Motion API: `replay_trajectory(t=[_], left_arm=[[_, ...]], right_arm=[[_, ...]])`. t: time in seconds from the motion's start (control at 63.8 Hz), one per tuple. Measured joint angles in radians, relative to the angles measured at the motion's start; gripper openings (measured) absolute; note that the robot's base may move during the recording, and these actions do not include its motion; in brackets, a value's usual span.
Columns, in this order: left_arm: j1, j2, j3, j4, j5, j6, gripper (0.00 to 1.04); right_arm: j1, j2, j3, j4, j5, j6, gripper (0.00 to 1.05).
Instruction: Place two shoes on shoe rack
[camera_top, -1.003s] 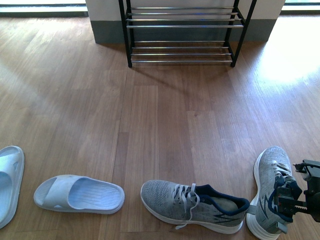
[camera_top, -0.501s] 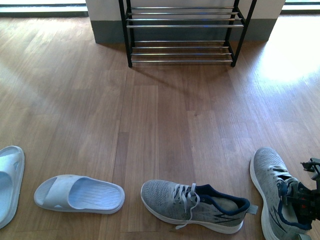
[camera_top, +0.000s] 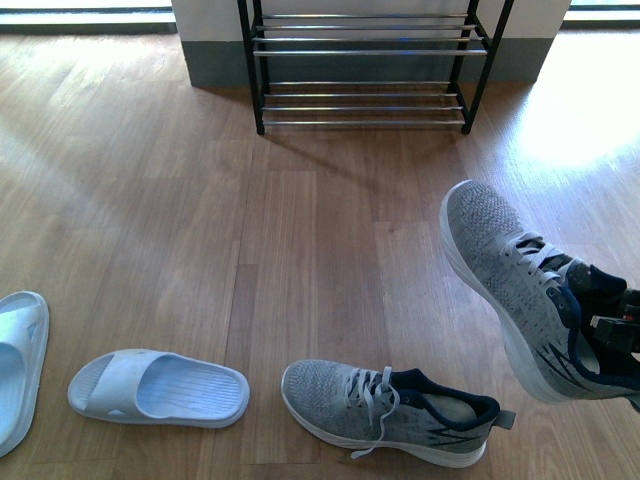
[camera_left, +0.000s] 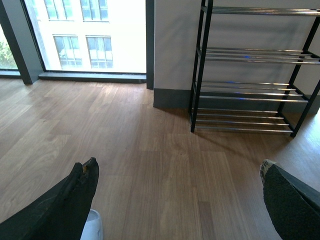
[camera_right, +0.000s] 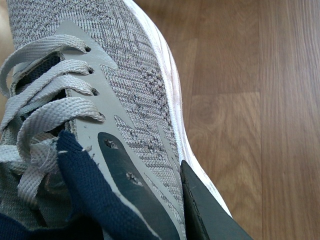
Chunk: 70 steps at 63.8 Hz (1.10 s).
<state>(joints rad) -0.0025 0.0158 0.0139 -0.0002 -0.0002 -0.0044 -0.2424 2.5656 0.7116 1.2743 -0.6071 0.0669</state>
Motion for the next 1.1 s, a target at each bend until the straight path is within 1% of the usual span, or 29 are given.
replay_trajectory(t=[0.125,0.251,0.329,0.36,0.376,0.392,0.423,0.454,0.47,0.486,0.501,0.517,0.548,0.564,0.595,0.674,0.705,0.752,0.783,0.83,0.893,1.097], left_arm=[[0.000,0.000,0.000,0.000,0.000,0.000,0.95],[0.000,0.000,0.000,0.000,0.000,0.000,0.95],[0.000,0.000,0.000,0.000,0.000,0.000,0.95],[0.000,0.000,0.000,0.000,0.000,0.000,0.95],[0.000,0.000,0.000,0.000,0.000,0.000,0.95],[0.000,0.000,0.000,0.000,0.000,0.000,0.95],[0.000,0.000,0.000,0.000,0.000,0.000,0.95],[0.000,0.000,0.000,0.000,-0.001,0.000,0.95],[0.000,0.000,0.000,0.000,-0.004,0.000,0.95],[0.000,0.000,0.000,-0.001,-0.003,0.000,0.95],[0.000,0.000,0.000,0.000,-0.002,0.000,0.95],[0.000,0.000,0.000,0.000,0.001,0.000,0.95],[0.000,0.000,0.000,0.000,0.001,0.000,0.95],[0.000,0.000,0.000,0.000,0.002,0.000,0.95],[0.000,0.000,0.000,0.000,0.002,0.000,0.95],[0.000,0.000,0.000,0.000,0.000,0.000,0.95],[0.001,0.000,0.000,0.000,0.000,0.000,0.95],[0.001,0.000,0.000,0.000,0.000,0.000,0.95],[0.001,0.000,0.000,0.000,0.000,0.000,0.95],[0.001,0.000,0.000,0.000,0.000,0.000,0.95],[0.001,0.000,0.000,0.000,0.000,0.000,0.95],[0.001,0.000,0.000,0.000,0.000,0.000,0.95]], right_arm=[[0.000,0.011,0.000,0.059,-0.014,0.042,0.01],[0.000,0.029,-0.001,0.108,0.020,0.052,0.01],[-0.002,0.029,-0.004,0.110,0.031,0.050,0.01],[-0.027,-0.050,-0.049,-0.014,0.007,0.027,0.01],[-0.050,-0.117,-0.091,-0.134,-0.021,0.020,0.01],[-0.080,-0.239,-0.173,-0.304,-0.063,0.011,0.01],[-0.117,-0.429,-0.289,-0.536,-0.095,0.011,0.01],[-0.142,-0.635,-0.379,-0.775,-0.104,0.020,0.01],[-0.145,-0.685,-0.395,-0.834,-0.103,0.021,0.01],[-0.145,-0.792,-0.423,-0.959,-0.103,0.027,0.01],[-0.144,-0.844,-0.433,-1.019,-0.104,0.029,0.01],[-0.138,-0.946,-0.451,-1.112,-0.109,0.035,0.01],[-0.125,-1.096,-0.472,-1.201,-0.119,0.042,0.01],[-0.118,-1.146,-0.476,-1.215,-0.120,0.045,0.01],[-0.089,-1.334,-0.476,-1.224,-0.106,0.056,0.01],[-0.047,-1.737,-0.402,-1.194,-0.059,0.037,0.01],[-0.028,-1.842,-0.362,-1.183,-0.050,0.024,0.01],[-0.035,-1.875,-0.349,-1.157,-0.040,0.020,0.01],[-0.043,-1.871,-0.378,-1.147,-0.042,0.021,0.01],[-0.062,-1.859,-0.434,-1.141,-0.075,0.028,0.01],[-0.072,-1.844,-0.482,-1.142,-0.080,0.037,0.01],[-0.083,-1.850,-0.486,-1.136,-0.065,0.039,0.01]])
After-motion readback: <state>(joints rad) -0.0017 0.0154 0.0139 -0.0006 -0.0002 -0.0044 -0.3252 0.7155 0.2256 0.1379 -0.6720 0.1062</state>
